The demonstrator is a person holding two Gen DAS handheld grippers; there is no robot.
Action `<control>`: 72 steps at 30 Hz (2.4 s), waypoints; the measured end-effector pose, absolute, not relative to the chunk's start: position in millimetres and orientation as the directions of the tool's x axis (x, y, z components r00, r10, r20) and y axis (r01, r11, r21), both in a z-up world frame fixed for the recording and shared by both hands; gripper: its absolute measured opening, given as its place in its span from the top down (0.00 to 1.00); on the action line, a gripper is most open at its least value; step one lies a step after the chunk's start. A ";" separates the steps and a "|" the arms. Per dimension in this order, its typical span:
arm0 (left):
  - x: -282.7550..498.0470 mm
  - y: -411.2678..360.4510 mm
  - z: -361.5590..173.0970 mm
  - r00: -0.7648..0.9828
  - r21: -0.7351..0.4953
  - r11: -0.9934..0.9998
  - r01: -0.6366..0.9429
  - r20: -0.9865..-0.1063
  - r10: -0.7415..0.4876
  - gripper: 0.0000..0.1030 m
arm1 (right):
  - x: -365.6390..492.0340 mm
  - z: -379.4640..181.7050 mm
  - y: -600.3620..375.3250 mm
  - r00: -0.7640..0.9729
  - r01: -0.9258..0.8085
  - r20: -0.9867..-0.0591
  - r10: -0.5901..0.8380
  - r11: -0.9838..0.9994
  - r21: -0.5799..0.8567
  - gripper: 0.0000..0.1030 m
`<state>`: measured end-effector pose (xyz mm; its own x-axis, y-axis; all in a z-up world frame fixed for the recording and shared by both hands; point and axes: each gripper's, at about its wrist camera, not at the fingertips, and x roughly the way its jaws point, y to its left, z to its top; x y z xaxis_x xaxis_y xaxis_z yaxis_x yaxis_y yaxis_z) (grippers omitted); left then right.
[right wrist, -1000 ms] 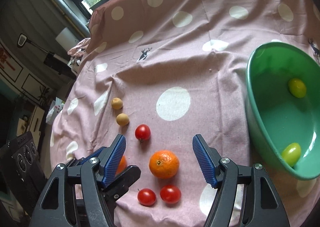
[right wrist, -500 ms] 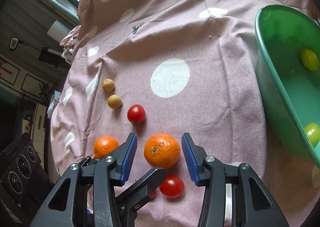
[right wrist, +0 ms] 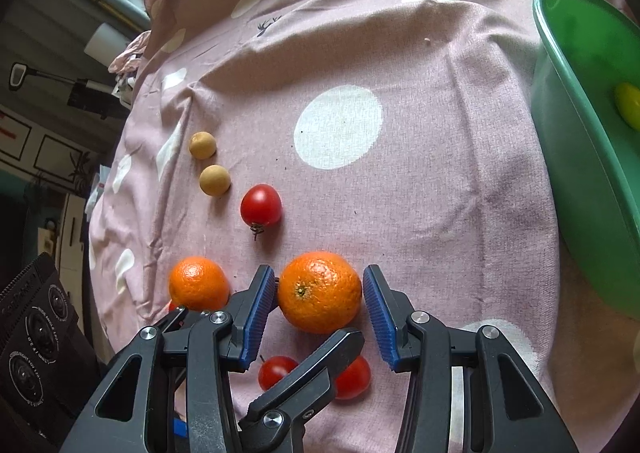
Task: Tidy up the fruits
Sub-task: 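Move the right tool down to the orange among the red tomatoes, then close the right tool on the orange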
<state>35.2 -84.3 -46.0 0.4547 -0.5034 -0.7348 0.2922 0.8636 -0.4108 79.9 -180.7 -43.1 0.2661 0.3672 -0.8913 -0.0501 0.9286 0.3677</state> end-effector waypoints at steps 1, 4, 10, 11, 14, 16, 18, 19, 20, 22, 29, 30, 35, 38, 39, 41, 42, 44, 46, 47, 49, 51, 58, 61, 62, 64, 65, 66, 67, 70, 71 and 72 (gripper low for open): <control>35.2 -84.5 -46.1 0.456 -0.408 0.864 0.294 -0.735 -0.502 0.50 | 80.0 -43.4 -179.8 0.263 -0.052 -0.890 0.373 0.926 0.373 0.52; 35.6 -85.4 -46.7 0.459 -0.400 0.868 0.294 -0.738 -0.495 0.51 | 80.7 -45.6 -180.2 0.255 -0.049 -0.889 0.380 0.924 0.380 0.53; 36.7 -81.7 -47.3 0.462 -0.406 0.872 0.273 -0.740 -0.489 0.58 | 80.3 -47.3 -180.2 0.254 -0.050 -0.889 0.380 0.924 0.380 0.53; 36.9 -80.3 -46.6 0.465 -0.410 0.871 0.270 -0.737 -0.490 0.59 | 80.0 -47.4 -180.2 0.255 -0.050 -0.889 0.380 0.924 0.380 0.53; 34.9 -76.4 -41.6 0.486 -0.408 0.873 0.268 -0.725 -0.488 0.59 | 78.2 -43.1 -178.0 0.264 -0.070 -0.884 0.385 0.922 0.381 0.54; 33.1 -74.2 -38.1 0.494 -0.412 0.870 0.269 -0.717 -0.493 0.59 | 76.4 -39.4 -175.2 0.274 -0.083 -0.881 0.386 0.922 0.378 0.54; 31.4 -72.8 -34.8 0.505 -0.418 0.867 0.271 -0.705 -0.498 0.60 | 74.9 -34.9 -173.5 0.288 -0.093 -0.878 0.382 0.924 0.372 0.54; 30.4 -72.2 -33.0 0.510 -0.418 0.866 0.274 -0.700 -0.500 0.60 | 74.3 -32.5 -173.0 0.296 -0.098 -0.875 0.382 0.924 0.370 0.55; 29.3 -72.0 -31.0 0.516 -0.417 0.865 0.279 -0.695 -0.501 0.60 | 73.5 -30.0 -172.8 0.303 -0.105 -0.869 0.391 0.920 0.377 0.61; 27.1 -71.9 -27.2 0.527 -0.413 0.864 0.287 -0.686 -0.502 0.60 | 71.8 -24.8 -172.1 0.313 -0.115 -0.861 0.400 0.916 0.384 0.61; 30.5 -71.8 -31.2 0.512 -0.411 0.868 0.278 -0.701 -0.496 0.60 | 72.2 -23.4 -168.9 0.324 -0.124 -0.861 0.392 0.920 0.372 0.61; 31.4 -72.8 -32.2 0.507 -0.413 0.867 0.279 -0.703 -0.498 0.60 | 73.8 -25.8 -170.2 0.314 -0.115 -0.861 0.401 0.916 0.384 0.61; 32.1 -74.1 -32.8 0.489 -0.423 0.861 0.282 -0.708 -0.509 0.60 | 73.8 -26.4 -175.1 0.310 -0.093 -0.866 0.393 0.919 0.383 0.61; 32.2 -75.5 -34.3 0.464 -0.391 0.881 0.267 -0.749 -0.473 0.58 | 75.2 -31.2 -177.6 0.279 -0.071 -0.880 0.383 0.923 0.379 0.61; 31.5 -75.2 -34.7 0.457 -0.377 0.889 0.261 -0.763 -0.457 0.58 | 75.2 -32.6 -178.0 0.271 -0.065 -0.881 0.389 0.920 0.386 0.61; 31.3 -74.4 -34.8 0.443 -0.361 0.897 0.253 -0.782 -0.439 0.56 | 74.6 -33.9 -177.5 0.255 -0.064 -0.878 0.404 0.914 0.401 0.60; 31.3 -73.3 -35.4 0.436 -0.362 0.898 0.251 -0.786 -0.439 0.55 | 74.1 -33.9 -177.1 0.249 -0.068 -0.877 0.411 0.911 0.407 0.59; 32.3 -71.8 -37.2 0.421 -0.377 0.892 0.249 -0.787 -0.451 0.54 | 73.1 -33.7 -175.6 0.242 -0.075 -0.875 0.420 0.907 0.414 0.52; 33.8 -71.3 -40.9 0.399 -0.385 0.892 0.238 -0.798 -0.451 0.54 | 72.3 -34.6 -173.3 0.235 -0.086 -0.880 0.413 0.911 0.404 0.51; 34.1 -71.5 -42.7 0.391 -0.386 0.893 0.234 -0.803 -0.449 0.53 | 72.2 -35.8 -172.0 0.230 -0.089 -0.884 0.406 0.914 0.396 0.51; 34.6 -72.6 -45.3 0.370 -0.394 0.890 0.231 -0.810 -0.455 0.53 | 71.9 -39.5 -169.9 0.214 -0.093 -0.891 0.400 0.916 0.389 0.51; 35.0 -73.8 -47.2 0.360 -0.394 0.890 0.230 -0.815 -0.454 0.53 | 71.5 -44.9 -167.2 0.185 -0.092 -0.895 0.407 0.914 0.396 0.51; 38.2 -73.2 -52.6 0.337 -0.433 0.877 0.209 -0.810 -0.480 0.54 | 68.4 -49.1 -160.1 0.171 -0.124 -0.908 0.383 0.923 0.366 0.51; 37.5 -74.1 -51.0 0.348 -0.431 0.878 0.210 -0.806 -0.479 0.55 | 68.4 -48.8 -160.6 0.172 -0.129 -0.906 0.388 0.920 0.370 0.51; 36.9 -74.3 -49.5 0.357 -0.427 0.880 0.211 -0.804 -0.475 0.57 | 68.3 -47.9 -159.4 0.178 -0.135 -0.905 0.388 0.920 0.368 0.53; 35.2 -73.3 -45.8 0.373 -0.419 0.882 0.215 -0.800 -0.471 0.56 | 66.6 -43.9 -158.4 0.193 -0.148 -0.901 0.388 0.920 0.364 0.54; 34.1 -73.0 -43.8 0.381 -0.417 0.882 0.218 -0.796 -0.471 0.56 | 66.0 -41.5 -158.2 0.201 -0.151 -0.900 0.387 0.920 0.362 0.54; 33.5 -72.6 -41.8 0.389 -0.417 0.882 0.219 -0.791 -0.471 0.56 | 65.7 -39.5 -157.9 0.210 -0.155 -0.898 0.386 0.920 0.359 0.54; 33.0 -72.4 -39.6 0.397 -0.417 0.882 0.221 -0.788 -0.472 0.56 | 64.8 -37.2 -158.2 0.219 -0.157 -0.896 0.387 0.920 0.359 0.54; 29.9 -72.2 -31.8 0.427 -0.410 0.883 0.226 -0.773 -0.469 0.57 | 64.1 -30.2 -158.8 0.247 -0.168 -0.889 0.386 0.920 0.353 0.55; 28.6 -72.4 -28.7 0.437 -0.407 0.884 0.231 -0.768 -0.468 0.57 | 63.3 -27.3 -159.1 0.257 -0.172 -0.885 0.388 0.920 0.353 0.55; 27.3 -73.0 -25.3 0.447 -0.403 0.885 0.234 -0.764 -0.466 0.57 | 62.4 -24.3 -159.8 0.267 -0.176 -0.882 0.389 0.919 0.353 0.55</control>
<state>27.3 -73.0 -25.3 0.4466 -0.4661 -0.7638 0.2340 0.8847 -0.4031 62.4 -159.8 -24.3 0.2670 0.3892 -0.8816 -0.1757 0.9192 0.3525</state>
